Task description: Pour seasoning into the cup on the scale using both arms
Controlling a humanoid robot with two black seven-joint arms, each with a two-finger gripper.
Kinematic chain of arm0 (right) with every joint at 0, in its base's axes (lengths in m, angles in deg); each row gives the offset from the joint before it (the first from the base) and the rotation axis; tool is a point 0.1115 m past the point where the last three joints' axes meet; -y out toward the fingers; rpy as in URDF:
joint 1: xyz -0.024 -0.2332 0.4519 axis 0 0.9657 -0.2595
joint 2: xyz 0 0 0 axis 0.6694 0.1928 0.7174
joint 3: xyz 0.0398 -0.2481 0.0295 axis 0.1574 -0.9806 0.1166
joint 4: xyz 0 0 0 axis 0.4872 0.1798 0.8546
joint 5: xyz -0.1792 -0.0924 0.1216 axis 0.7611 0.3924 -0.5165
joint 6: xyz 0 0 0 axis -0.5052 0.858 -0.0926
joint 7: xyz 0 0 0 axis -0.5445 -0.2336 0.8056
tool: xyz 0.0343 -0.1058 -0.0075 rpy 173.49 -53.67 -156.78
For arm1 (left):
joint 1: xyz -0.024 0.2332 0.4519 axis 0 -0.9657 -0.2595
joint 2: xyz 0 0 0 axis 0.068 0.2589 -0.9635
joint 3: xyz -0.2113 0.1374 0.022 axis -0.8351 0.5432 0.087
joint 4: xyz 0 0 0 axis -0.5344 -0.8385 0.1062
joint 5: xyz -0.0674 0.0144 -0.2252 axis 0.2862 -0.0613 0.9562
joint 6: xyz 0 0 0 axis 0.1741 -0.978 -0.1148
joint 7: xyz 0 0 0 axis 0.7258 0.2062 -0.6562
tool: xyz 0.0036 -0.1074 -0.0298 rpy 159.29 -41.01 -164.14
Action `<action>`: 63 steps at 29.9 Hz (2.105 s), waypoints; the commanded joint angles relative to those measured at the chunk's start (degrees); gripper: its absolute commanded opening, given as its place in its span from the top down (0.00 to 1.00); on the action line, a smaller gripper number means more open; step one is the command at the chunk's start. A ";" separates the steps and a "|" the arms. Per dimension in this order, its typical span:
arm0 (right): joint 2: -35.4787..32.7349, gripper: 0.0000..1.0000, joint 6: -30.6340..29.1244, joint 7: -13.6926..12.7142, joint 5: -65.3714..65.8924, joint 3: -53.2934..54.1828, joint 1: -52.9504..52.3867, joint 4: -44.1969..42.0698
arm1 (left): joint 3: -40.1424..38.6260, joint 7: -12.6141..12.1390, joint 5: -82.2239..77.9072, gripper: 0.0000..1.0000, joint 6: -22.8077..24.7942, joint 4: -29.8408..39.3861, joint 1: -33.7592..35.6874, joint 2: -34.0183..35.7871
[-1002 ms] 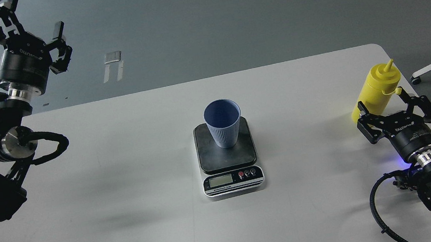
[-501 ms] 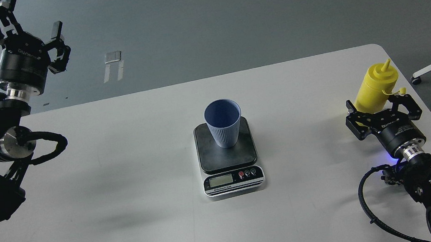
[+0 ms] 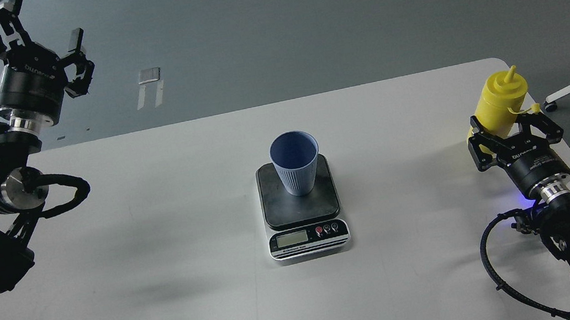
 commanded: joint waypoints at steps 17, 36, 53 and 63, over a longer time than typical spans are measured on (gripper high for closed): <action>-5.10 0.67 5.41 1.47 63.71 -1.01 -14.04 18.64 | 0.00 0.01 0.00 0.02 0.00 0.02 0.00 -0.21; -5.80 0.64 4.44 1.47 120.36 -25.61 -17.30 39.47 | -0.09 0.01 0.00 0.02 0.09 0.02 0.00 0.05; -0.80 0.64 5.23 1.55 133.48 -30.89 -18.35 41.77 | -0.44 0.01 0.00 0.02 0.09 0.02 0.00 0.14; 1.32 0.64 9.98 1.99 135.08 -34.76 -18.35 40.97 | -0.53 0.01 0.00 0.02 0.09 -0.06 0.00 0.23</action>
